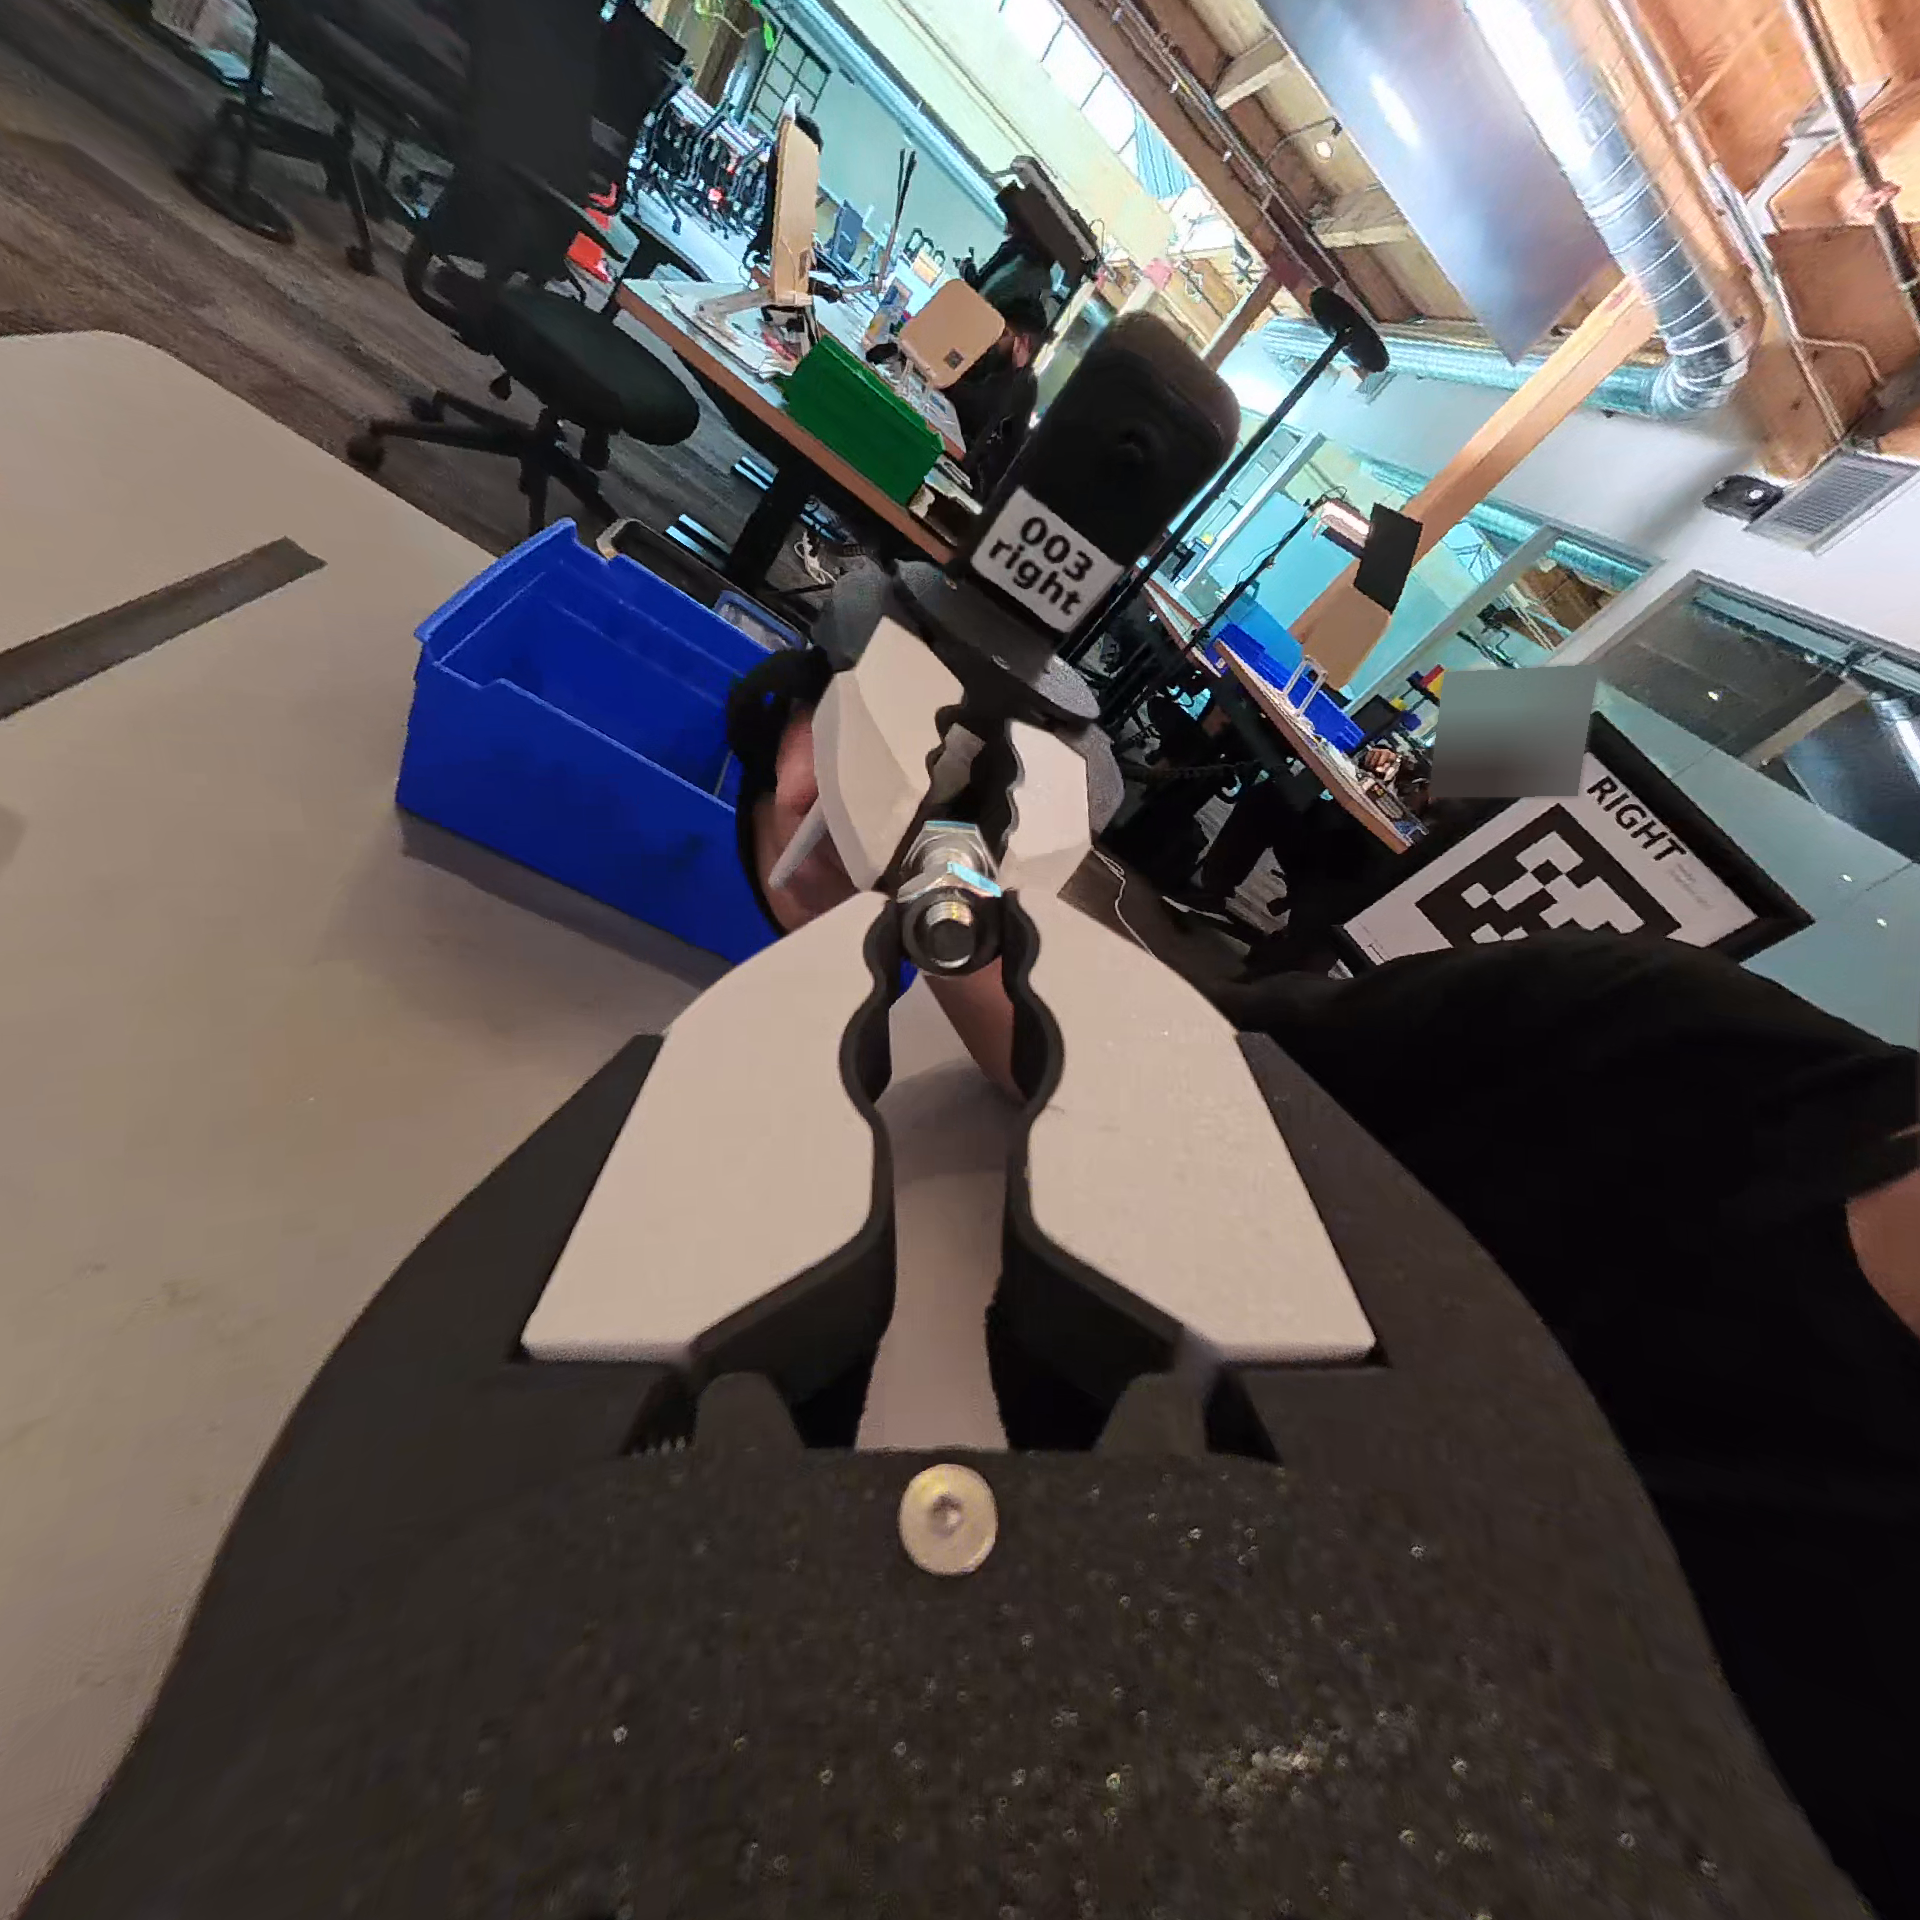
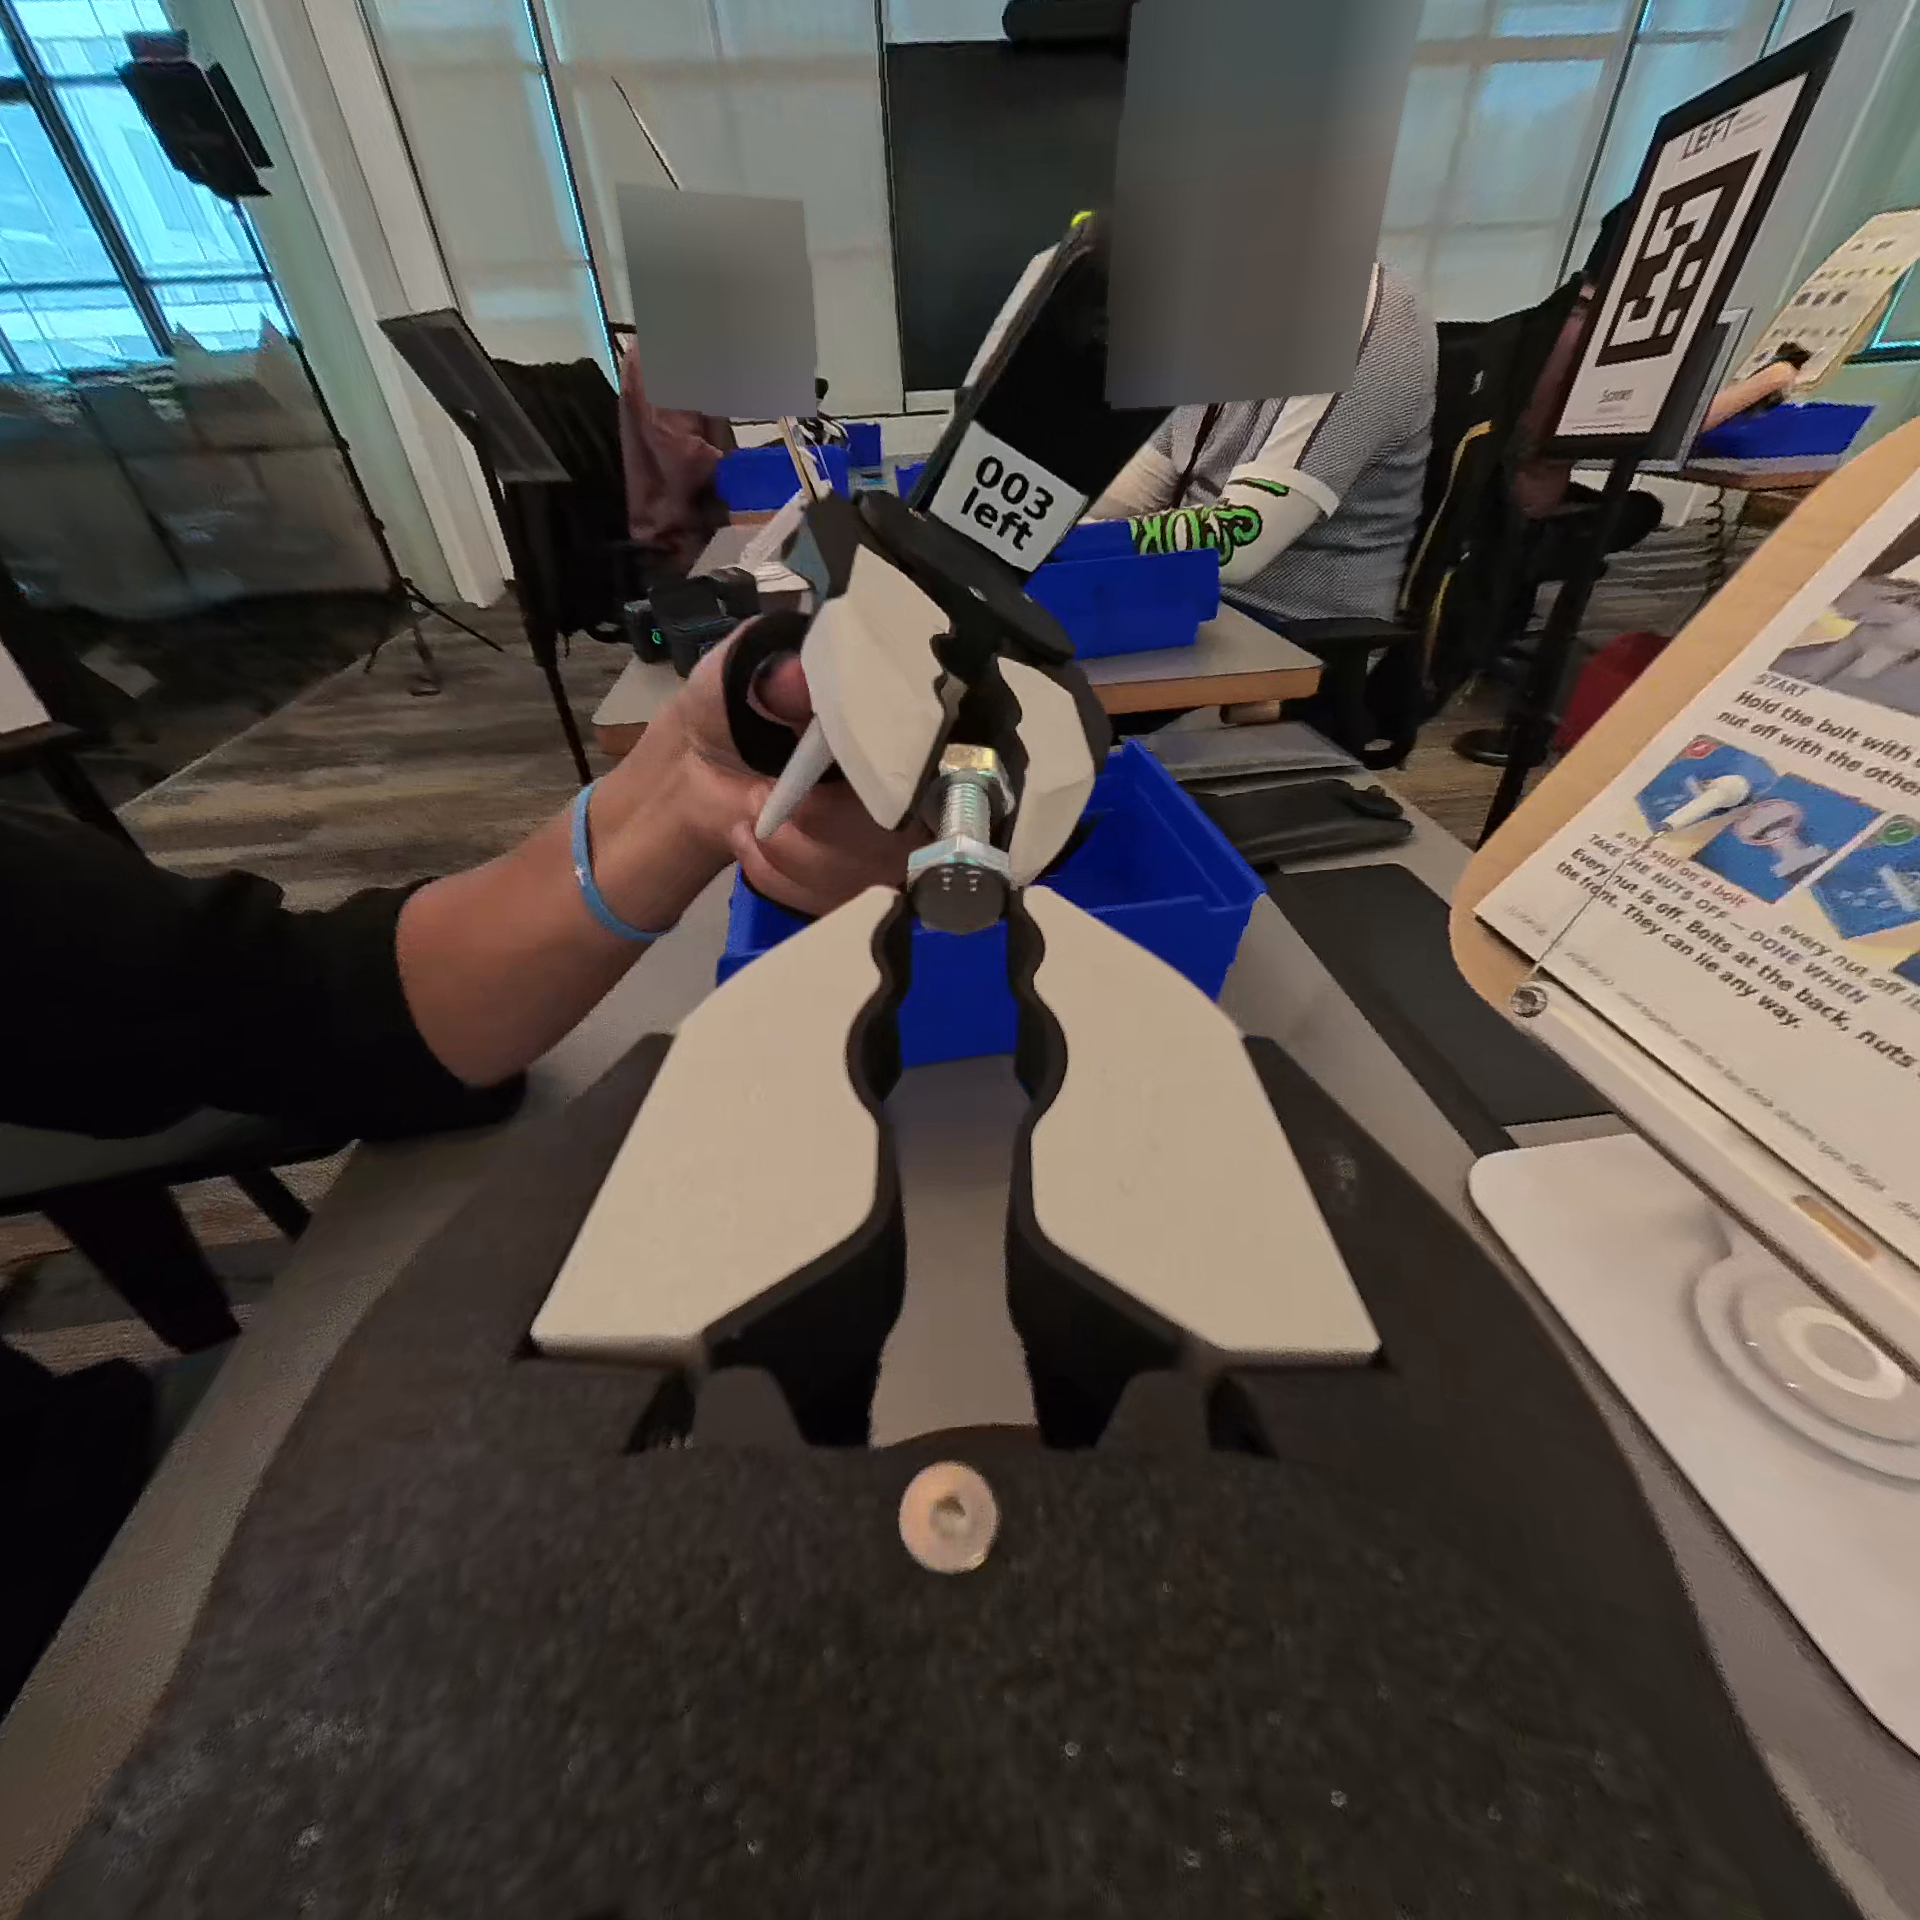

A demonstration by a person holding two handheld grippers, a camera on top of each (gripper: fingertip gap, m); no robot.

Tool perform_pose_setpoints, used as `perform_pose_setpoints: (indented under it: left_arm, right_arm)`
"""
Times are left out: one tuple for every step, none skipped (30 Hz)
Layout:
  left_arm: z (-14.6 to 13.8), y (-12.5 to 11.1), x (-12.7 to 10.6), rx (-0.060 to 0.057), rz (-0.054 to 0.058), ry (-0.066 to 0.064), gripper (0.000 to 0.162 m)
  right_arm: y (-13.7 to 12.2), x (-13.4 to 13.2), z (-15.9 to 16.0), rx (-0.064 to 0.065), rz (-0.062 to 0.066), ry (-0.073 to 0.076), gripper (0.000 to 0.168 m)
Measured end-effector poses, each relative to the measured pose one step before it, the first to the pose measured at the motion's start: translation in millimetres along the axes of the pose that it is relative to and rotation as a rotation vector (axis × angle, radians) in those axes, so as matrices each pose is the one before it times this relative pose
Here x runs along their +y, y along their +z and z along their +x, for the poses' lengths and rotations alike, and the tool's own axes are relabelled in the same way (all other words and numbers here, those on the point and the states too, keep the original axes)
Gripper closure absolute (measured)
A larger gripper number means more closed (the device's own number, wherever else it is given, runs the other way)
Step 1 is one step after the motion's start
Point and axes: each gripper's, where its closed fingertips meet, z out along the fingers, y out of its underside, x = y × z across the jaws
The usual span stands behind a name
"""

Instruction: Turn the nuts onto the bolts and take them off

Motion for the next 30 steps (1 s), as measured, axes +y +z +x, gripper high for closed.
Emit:
perform_pose_setpoints:
  left_arm:
    - [0.18, 0.12, -0.15, -0.0006, 0.0007, 0.0048, 0.145]
    - [0.33, 0.14, -0.54, -0.0025, 0.0017, 0.0035, 0.145]
    - [-0.40, 0.20, 0.11, -0.0099, -0.0029, 0.0068, 0.145]
    - [-2.41, 0.60, 1.27, -0.0233, -0.0094, 0.0096, 0.145]
    - [-2.31, 0.79, 1.67, -0.0215, -0.0122, 0.0113, 0.145]
    - [-0.43, 1.17, 1.54, -0.0063, -0.0101, 0.0072, 0.145]
    - [0.12, 1.08, 0.38, 0.0005, -0.0025, -0.0005, 0.145]
    - [0.43, 0.88, -0.09, 0.0033, 0.0008, 0.0003, 0.145]
    - [-1.02, 0.39, 0.19, -0.0062, -0.0005, 0.0020, 0.145]
    - [-0.29, -0.05, -0.07, -0.0002, 0.0009, -0.0010, 0.145]
    - [0.75, -0.01, -0.34, 0.0066, 0.0025, 0.0006, 0.145]
    - [0.80, 0.09, 0.18, 0.0058, -0.0013, 0.0001, 0.145]
    - [-0.50, 0.05, 0.09, -0.0041, -0.0006, -0.0001, 0.145]
    - [-0.48, 0.05, -0.10, -0.0053, 0.0009, 0.0022, 0.145]
    - [-0.71, 0.08, 0.59, -0.0044, -0.0036, 0.0005, 0.145]
    - [0.21, -0.08, 0.10, 0.0049, 0.0000, -0.0046, 0.145]
    - [0.68, -0.18, -0.54, 0.0083, 0.0046, -0.0048, 0.145]
    - [-0.35, -0.17, 0.05, -0.0010, 0.0000, -0.0039, 0.145]
    - [-0.30, -0.20, 0.27, -0.0025, -0.0022, 0.0015, 0.145]
    - [0.27, -0.24, 0.47, -0.0073, -0.0061, 0.0217, 0.145]
    - [-0.13, -0.82, 1.01, -0.0190, -0.0137, 0.0462, 0.142]
    - [-0.49, -1.26, -0.27, -0.0322, -0.0097, 0.0661, 0.133]
    - [-3.37, -2.26, -1.11, -0.0648, -0.0036, 0.0815, 0.120]
    - [-5.74, -2.98, -0.83, -0.0879, -0.0017, 0.1038, 0.110]
    - [-4.80, -3.05, 0.17, -0.0857, -0.0002, 0.1175, 0.106]
    - [-1.47, -2.42, 1.05, -0.0632, -0.0041, 0.1101, 0.106]
    - [2.08, -1.54, 1.47, -0.0388, -0.0089, 0.0926, 0.111]
    - [2.61, -0.85, 1.00, -0.0322, -0.0108, 0.0730, 0.116]
    - [3.55, -0.34, 0.75, -0.0172, -0.0120, 0.0606, 0.120]
    - [2.97, -0.15, -0.06, -0.0090, -0.0056, 0.0413, 0.125]
  right_arm:
    - [-0.21, -0.53, 0.16, 0.0064, 0.0039, -0.0109, 0.151]
    - [-0.05, -0.89, 0.24, 0.0077, 0.0073, -0.0115, 0.151]
    - [0.07, -0.91, 0.17, 0.0069, 0.0065, -0.0112, 0.149]
    - [0.24, -0.39, -0.28, 0.0049, 0.0015, -0.0096, 0.145]
    - [0.51, 0.65, -0.64, 0.0027, -0.0077, -0.0101, 0.142]
    - [0.83, 1.62, -0.41, 0.0051, -0.0149, -0.0106, 0.142]
    - [1.08, 2.01, -0.46, 0.0048, -0.0170, -0.0109, 0.142]
    - [0.63, 1.68, 0.78, 0.0116, -0.0137, -0.0109, 0.143]
    - [-0.18, 0.43, 1.10, 0.0109, -0.0046, -0.0079, 0.145]
    - [-0.02, 0.96, 0.41, -0.0002, -0.0076, 0.0008, 0.145]
    - [-0.20, 0.98, 0.20, -0.0026, -0.0067, 0.0031, 0.146]
    - [-0.21, 0.35, 0.63, 0.0034, -0.0027, -0.0013, 0.147]
    - [-0.10, -0.03, 0.91, 0.0086, 0.0000, -0.0059, 0.151]
    - [0.30, 1.02, 0.43, 0.0040, -0.0080, -0.0039, 0.150]
    - [-0.01, 0.64, 0.35, 0.0018, -0.0069, -0.0016, 0.150]
    - [-0.22, -0.83, -0.17, 0.0001, 0.0034, -0.0051, 0.150]
    - [0.03, -0.62, -0.59, -0.0031, 0.0008, 0.0003, 0.150]
    - [0.09, 0.23, 0.38, -0.0009, -0.0081, 0.0056, 0.150]
    - [0.12, 0.00, -0.01, -0.0003, -0.0043, 0.0013, 0.150]
    - [0.18, -0.56, -0.50, -0.0042, 0.0038, 0.0064, 0.150]
    - [0.31, -0.34, 0.17, -0.0037, 0.0008, 0.0174, 0.150]
    - [-0.29, -1.13, 0.93, -0.0007, 0.0086, 0.0166, 0.150]
    - [-0.64, -1.31, -0.83, -0.0178, 0.0108, 0.0244, 0.150]
    - [-0.96, -1.32, -1.08, -0.0231, 0.0109, 0.0301, 0.150]
    - [-1.05, -1.31, -0.74, -0.0191, 0.0108, 0.0265, 0.150]
    - [-0.62, -0.93, -1.39, -0.0237, 0.0079, 0.0275, 0.150]
    - [-0.27, -0.40, -2.47, -0.0296, 0.0052, 0.0255, 0.150]
    - [0.11, -0.33, -2.98, -0.0311, 0.0067, 0.0231, 0.150]
    - [0.54, 0.47, -2.60, -0.0274, 0.0007, 0.0213, 0.150]
    - [0.88, 1.16, -2.88, -0.0269, -0.0043, 0.0170, 0.150]
